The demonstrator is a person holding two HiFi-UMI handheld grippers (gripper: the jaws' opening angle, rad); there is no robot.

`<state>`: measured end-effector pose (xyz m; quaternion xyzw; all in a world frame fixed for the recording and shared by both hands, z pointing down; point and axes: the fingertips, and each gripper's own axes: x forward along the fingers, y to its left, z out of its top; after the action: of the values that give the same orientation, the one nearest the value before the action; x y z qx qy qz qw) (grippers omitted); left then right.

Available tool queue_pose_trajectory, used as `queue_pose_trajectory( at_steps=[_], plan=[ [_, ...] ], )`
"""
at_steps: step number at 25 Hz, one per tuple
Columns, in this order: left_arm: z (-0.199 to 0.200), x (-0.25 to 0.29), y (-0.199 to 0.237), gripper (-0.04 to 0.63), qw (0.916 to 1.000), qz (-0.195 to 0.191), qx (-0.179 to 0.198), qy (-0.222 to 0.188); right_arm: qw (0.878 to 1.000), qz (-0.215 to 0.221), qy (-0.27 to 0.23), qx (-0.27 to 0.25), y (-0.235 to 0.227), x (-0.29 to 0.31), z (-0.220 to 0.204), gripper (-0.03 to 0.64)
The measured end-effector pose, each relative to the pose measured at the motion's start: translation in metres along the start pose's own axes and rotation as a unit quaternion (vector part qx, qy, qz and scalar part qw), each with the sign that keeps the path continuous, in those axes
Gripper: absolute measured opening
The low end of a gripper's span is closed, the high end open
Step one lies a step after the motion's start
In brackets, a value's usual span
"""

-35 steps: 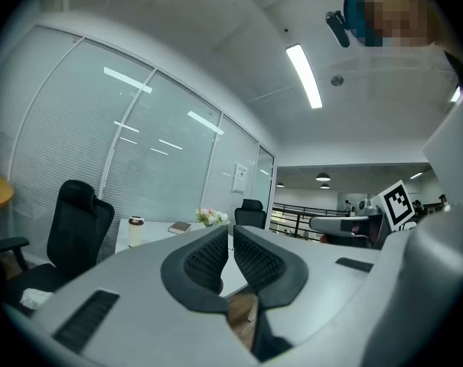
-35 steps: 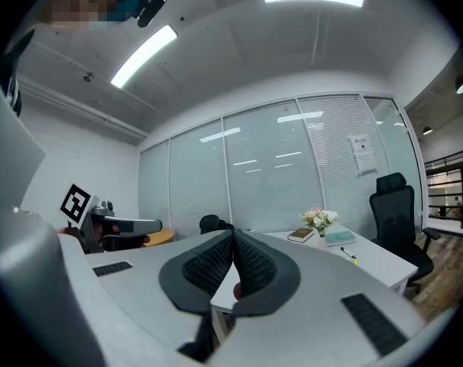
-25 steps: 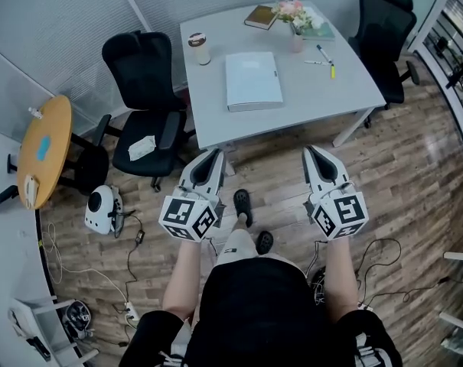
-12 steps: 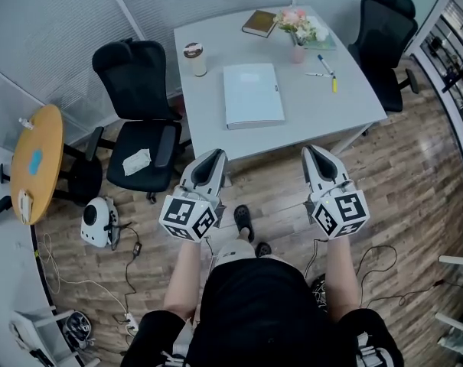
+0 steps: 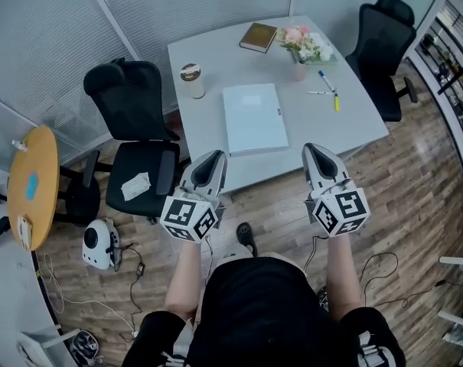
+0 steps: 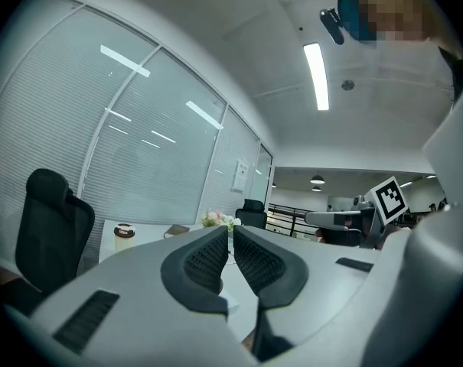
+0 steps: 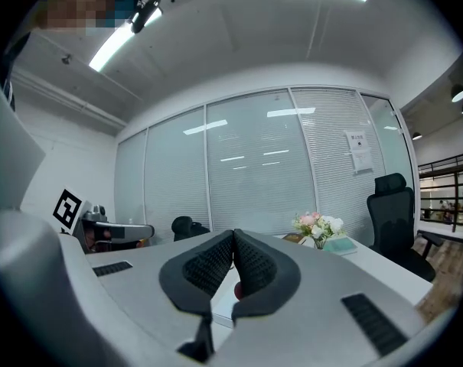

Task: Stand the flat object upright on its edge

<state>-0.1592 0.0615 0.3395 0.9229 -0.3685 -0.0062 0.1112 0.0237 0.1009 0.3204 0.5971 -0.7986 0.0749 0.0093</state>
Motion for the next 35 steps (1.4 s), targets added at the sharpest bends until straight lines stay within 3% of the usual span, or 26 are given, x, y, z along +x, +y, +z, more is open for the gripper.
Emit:
queue_pose_trajectory(
  at_steps=[15, 25, 35],
  plan=[
    [0.001, 0.048, 0.054, 0.037, 0.9993, -0.031, -0.012, 0.015, 1.0, -0.024, 0.009, 0.008, -0.008, 0.066, -0.002, 0.017],
    [-0.013, 0.084, 0.07, 0.037, 0.9987, -0.027, -0.02, 0.038, 0.999, -0.016, 0.024, 0.022, -0.032, 0.096, -0.015, 0.017],
    [0.007, 0.137, 0.093, 0.037, 0.9992, -0.004, -0.021, 0.034, 1.0, 0.011, 0.015, 0.021, -0.075, 0.154, 0.006, 0.017]
  ],
)
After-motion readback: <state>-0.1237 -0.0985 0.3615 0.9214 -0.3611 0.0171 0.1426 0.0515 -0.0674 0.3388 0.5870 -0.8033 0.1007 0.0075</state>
